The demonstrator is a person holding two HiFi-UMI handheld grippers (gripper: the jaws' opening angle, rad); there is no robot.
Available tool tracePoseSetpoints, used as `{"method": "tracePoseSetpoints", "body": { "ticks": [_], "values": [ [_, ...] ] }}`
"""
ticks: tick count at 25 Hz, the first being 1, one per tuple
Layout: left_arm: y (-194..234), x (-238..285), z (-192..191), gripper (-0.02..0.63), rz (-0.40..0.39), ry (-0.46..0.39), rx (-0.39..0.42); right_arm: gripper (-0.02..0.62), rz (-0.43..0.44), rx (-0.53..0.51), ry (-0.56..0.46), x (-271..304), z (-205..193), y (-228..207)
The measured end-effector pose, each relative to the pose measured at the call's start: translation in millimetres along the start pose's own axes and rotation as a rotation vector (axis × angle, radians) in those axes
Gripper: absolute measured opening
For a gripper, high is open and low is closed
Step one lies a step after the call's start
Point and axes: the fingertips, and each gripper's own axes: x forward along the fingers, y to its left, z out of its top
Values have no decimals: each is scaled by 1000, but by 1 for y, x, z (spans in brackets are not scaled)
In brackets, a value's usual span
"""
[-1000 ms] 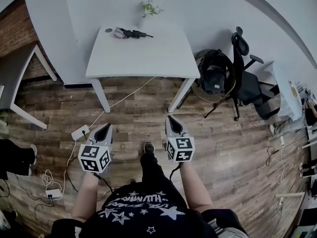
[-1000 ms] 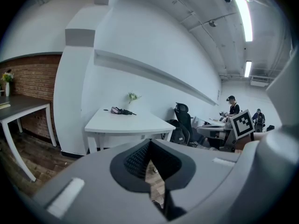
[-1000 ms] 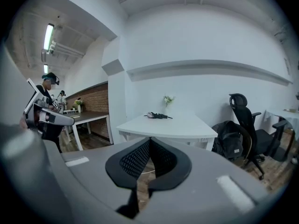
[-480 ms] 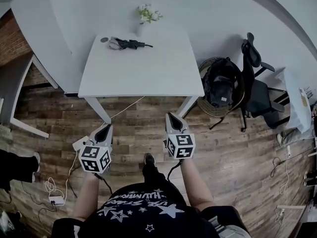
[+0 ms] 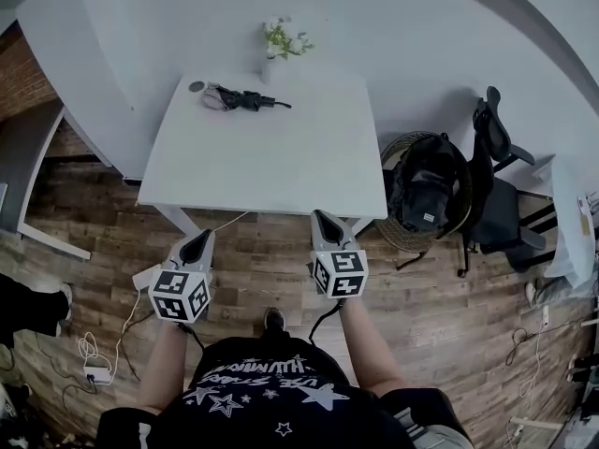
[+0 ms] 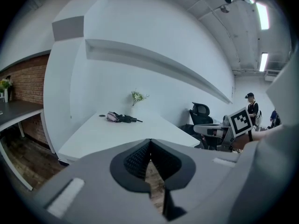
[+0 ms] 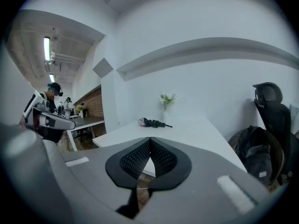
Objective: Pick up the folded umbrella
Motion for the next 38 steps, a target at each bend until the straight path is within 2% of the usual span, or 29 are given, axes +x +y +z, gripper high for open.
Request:
{"method": "tracePoseSetpoints", "body": {
  "ticks": [4,11,18,24,30,35,38],
  "values": [
    [2,15,8,3,32,-7,-9,17,36,-9,3,25,8,-9],
    [22,31,16,3,62,8,-18,17,103,-39,17,57,17,3],
    [50,77,31,3,46,5,-24,17,101,-49,42,98,23,-5],
    [78,129,44,3,28,8,-35,17,140,-114,126,156,28,-11],
    [130,180,65,3,27,26,-41,17,142,-174,208,235,40,-8],
    [173,219,90,3,37,24,-53,96,156,-243,261,299,57,-4],
    [194,240,103,3,33,21,-54,195,176,-283,302,336,60,-1]
  ]
}}
